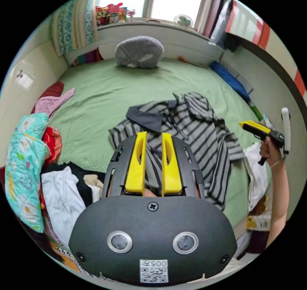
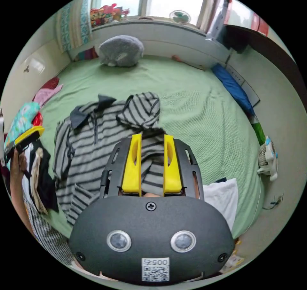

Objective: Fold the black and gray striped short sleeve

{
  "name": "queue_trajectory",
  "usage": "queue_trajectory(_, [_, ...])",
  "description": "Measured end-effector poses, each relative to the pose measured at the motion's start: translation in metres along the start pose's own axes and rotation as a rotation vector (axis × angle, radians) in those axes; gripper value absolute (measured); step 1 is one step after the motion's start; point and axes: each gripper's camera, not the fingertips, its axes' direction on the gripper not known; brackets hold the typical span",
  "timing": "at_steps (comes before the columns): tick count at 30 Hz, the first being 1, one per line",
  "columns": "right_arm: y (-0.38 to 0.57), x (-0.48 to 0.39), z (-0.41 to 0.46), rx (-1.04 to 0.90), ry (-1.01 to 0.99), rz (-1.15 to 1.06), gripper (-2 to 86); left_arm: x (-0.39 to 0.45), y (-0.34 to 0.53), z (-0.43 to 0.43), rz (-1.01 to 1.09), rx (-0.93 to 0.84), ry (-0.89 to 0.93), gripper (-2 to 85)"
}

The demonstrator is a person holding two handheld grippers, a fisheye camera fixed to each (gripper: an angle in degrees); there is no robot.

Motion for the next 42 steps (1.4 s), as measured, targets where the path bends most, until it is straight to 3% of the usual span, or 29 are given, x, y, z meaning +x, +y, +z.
queue_trajectory(5, [0.051, 0.005, 0.036, -0.123, -0.105, -0.038, 11.4, 0.057, 0.090, 0.022, 0.120, -0.082, 0.113, 11.1])
queue_trajectory(8, [0.051, -0.003, 0.058, -0.187, -0.184, 0.011, 11.6, 0.081, 0.115, 0.035, 0.107, -0.074, 0.064, 11.8])
queue_trajectory(15, [0.051, -0.039, 0.092, -0.201, -0.054, 0.001, 8.4, 0.084, 0.132, 0.070, -0.015, -0.149, 0.029, 13.1])
queue_trajectory(19, [0.069, -0.033, 0.078, -0.135, -0.069, 0.020, 2.3, 0.077, 0.147, 0.063, -0.052, -0.140, 0.071, 6.3])
queue_trajectory(23, [0.099, -0.013, 0.043, -0.091, -0.090, 0.061, -0.9, 0.065, 0.171, 0.035, -0.054, -0.120, 0.107, 1.7])
queue_trajectory(33, [0.236, 0.015, -0.084, 0.012, -0.126, 0.110, -1.3, 0.038, 0.264, -0.098, -0.039, 0.024, 0.178, 0.3])
queue_trajectory(38, [0.322, -0.015, -0.135, 0.037, -0.256, 0.134, -1.4, 0.018, 0.324, -0.173, -0.082, 0.129, 0.158, 0.3])
queue_trajectory(42, [0.371, -0.055, -0.147, 0.041, -0.248, 0.108, -1.3, 0.009, 0.369, -0.199, -0.100, 0.134, 0.149, 0.4])
